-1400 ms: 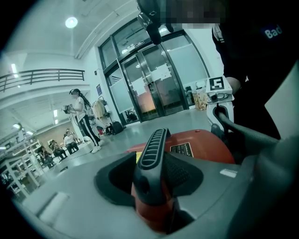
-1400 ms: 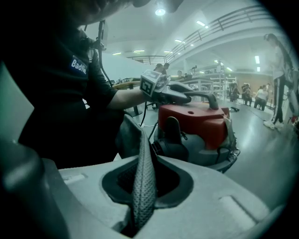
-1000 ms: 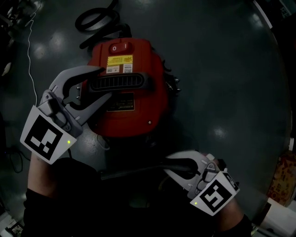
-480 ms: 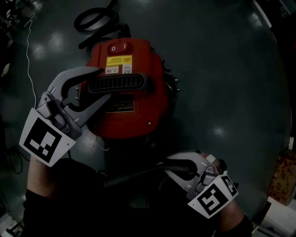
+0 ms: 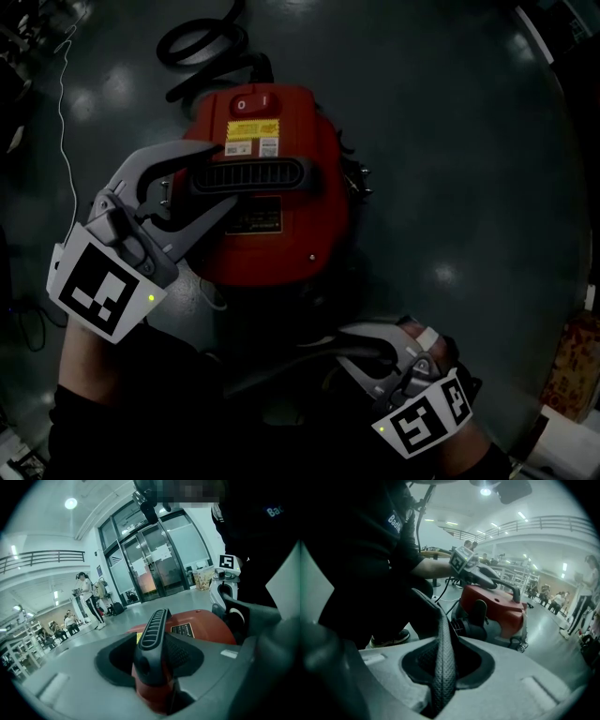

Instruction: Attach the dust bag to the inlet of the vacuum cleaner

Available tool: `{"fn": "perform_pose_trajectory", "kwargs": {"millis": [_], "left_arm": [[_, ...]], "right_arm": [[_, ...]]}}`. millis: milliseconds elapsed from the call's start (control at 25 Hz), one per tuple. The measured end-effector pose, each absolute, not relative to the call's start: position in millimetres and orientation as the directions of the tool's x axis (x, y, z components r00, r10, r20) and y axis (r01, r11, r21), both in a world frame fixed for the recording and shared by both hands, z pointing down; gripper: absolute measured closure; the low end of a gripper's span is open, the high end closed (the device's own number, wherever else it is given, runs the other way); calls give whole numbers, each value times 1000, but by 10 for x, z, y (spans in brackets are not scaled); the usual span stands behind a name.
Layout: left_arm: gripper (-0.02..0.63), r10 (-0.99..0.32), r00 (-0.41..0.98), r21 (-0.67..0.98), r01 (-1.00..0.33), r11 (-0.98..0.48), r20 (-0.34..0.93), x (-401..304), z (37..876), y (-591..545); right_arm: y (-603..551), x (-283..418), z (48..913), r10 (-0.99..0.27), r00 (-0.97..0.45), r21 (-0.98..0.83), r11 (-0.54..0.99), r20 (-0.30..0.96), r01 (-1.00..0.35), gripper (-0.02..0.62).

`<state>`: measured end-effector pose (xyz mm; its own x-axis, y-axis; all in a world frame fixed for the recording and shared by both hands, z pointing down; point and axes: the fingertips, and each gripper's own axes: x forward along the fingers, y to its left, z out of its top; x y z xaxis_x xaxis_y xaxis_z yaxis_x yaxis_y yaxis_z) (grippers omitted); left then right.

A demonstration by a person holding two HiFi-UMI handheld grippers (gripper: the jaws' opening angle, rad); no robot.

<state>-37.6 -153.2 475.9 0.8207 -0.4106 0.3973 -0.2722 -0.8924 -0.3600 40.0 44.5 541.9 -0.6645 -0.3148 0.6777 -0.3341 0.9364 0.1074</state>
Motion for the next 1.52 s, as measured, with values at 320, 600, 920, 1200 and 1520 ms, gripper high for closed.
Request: {"fn": "perform_pose_trajectory", "kwargs": {"millis": [320,600,920,1200,1520], "left_arm": [[440,-409,826,-366,-269,-891,388,-371,4735,-1530],[440,-405,829,-365,-266,-892,385,-370,4751,-1526],[440,-403,832,-361,-267,-893,381,-375,4740,-1527],[440,-405,829,-359,-270,-893,385,-376,4751,-1526],[439,-417,829,-361,-285,-888,373,-381,4740,-1534]], "right_arm": [[462,436,5416,-346,-646,79,911,680,-405,540],[491,417,5393,-291,-669,20,924,684,-381,541],[542,428,5339,-240,-718,-44,935,653,-353,555],[482,358,5354,-235,-729,-119,909,643,-399,555],[471,506,5447,-244,-728,-169,880,641,-444,554]]}}
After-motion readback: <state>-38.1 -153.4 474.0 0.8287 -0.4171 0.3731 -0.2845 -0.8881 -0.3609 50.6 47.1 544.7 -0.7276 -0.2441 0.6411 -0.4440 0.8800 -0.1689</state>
